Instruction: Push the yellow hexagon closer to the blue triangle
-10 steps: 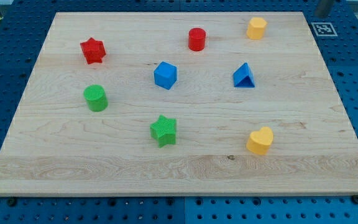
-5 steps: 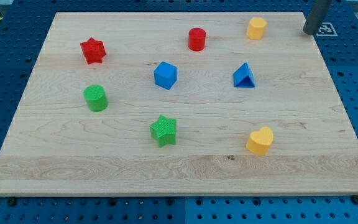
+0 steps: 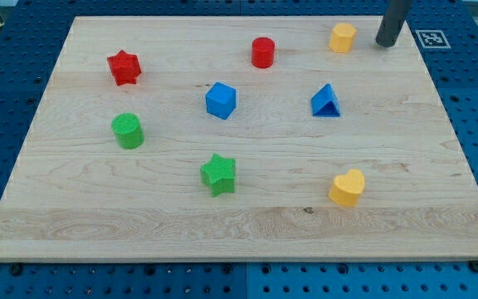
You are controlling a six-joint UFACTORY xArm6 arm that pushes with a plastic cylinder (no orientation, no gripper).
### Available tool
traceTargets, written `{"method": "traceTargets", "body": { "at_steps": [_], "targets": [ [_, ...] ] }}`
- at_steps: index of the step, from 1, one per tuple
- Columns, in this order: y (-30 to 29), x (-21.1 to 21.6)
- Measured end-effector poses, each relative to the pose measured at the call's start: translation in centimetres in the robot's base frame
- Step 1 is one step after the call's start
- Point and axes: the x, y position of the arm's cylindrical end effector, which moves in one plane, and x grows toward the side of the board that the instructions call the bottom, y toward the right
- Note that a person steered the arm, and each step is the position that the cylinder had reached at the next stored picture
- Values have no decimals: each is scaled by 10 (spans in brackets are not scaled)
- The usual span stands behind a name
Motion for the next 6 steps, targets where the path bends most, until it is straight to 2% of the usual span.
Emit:
{"method": "traceTargets", "body": {
  "at_steps": [1, 2, 3, 4, 6],
  "targets": [
    [0, -19],
    [-37, -70],
    [-48, -66],
    [-78, -43],
    [-78, -24]
  ]
}}
